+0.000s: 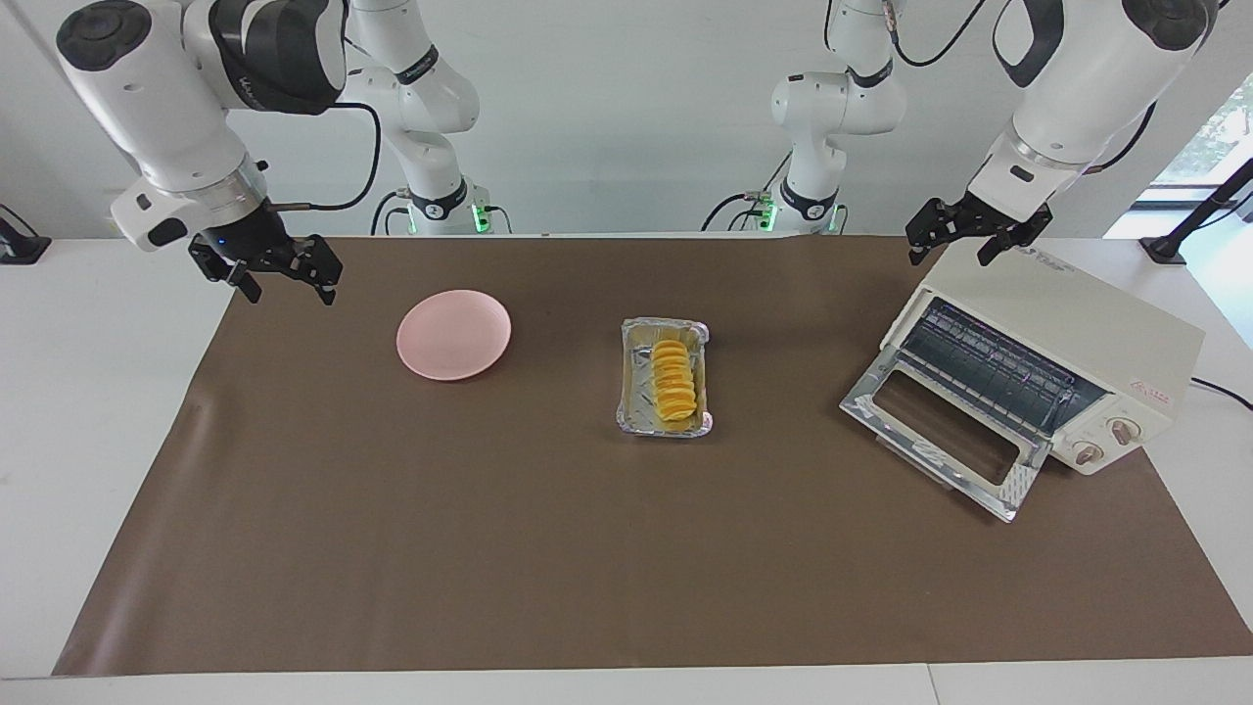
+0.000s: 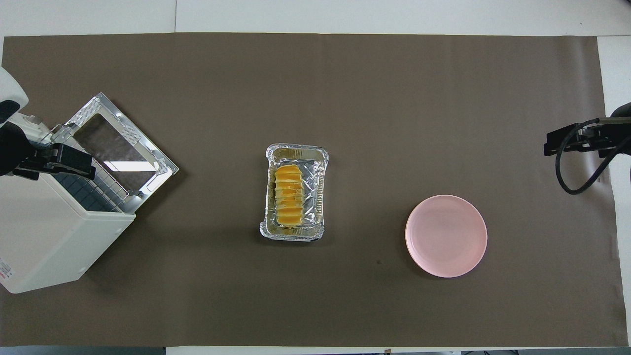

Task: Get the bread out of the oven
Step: 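Reach the right gripper toward the foil tray on the table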

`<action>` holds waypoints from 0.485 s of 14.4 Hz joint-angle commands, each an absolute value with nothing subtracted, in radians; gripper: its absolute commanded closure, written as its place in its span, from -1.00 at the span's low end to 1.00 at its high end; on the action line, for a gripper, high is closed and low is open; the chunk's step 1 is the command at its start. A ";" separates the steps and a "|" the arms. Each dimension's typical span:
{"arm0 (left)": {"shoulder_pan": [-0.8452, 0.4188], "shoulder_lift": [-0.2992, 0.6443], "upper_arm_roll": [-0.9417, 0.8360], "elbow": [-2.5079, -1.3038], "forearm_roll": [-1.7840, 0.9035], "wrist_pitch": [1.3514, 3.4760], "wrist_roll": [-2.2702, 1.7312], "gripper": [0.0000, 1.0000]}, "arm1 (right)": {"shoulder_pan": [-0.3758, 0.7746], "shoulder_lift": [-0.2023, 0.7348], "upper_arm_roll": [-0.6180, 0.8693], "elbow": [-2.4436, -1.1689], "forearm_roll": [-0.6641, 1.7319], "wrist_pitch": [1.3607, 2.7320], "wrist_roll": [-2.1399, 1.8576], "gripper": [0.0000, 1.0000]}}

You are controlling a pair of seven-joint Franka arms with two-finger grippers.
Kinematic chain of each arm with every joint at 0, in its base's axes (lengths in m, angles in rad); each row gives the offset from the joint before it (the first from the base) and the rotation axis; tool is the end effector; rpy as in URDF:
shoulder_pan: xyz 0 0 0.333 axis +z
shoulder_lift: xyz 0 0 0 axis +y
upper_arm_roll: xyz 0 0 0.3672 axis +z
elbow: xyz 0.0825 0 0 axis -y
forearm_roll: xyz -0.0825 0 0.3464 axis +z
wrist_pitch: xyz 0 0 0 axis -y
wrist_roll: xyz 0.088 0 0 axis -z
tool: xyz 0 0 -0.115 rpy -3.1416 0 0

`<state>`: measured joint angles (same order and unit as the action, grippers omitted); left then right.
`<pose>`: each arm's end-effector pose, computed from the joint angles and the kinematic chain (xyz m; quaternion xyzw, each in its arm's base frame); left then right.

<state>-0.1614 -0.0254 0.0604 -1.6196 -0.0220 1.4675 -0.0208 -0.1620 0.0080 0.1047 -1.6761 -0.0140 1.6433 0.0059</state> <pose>0.4914 -0.0521 0.6514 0.9971 -0.0405 -0.0639 0.0079 0.5212 -0.0317 0.6239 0.9993 -0.0309 -0.0205 0.0060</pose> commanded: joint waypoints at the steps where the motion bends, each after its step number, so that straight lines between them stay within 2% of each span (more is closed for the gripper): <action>1: -0.126 -0.043 0.043 -1.644 -0.037 1.489 -0.026 -1.00 | -0.167 -0.008 0.112 -1.690 -0.031 1.637 0.009 -1.00; 7: -0.123 -0.014 0.023 -1.621 -0.035 1.488 -0.023 -1.00 | -0.161 -0.035 0.115 -1.738 -0.018 1.612 0.009 -1.00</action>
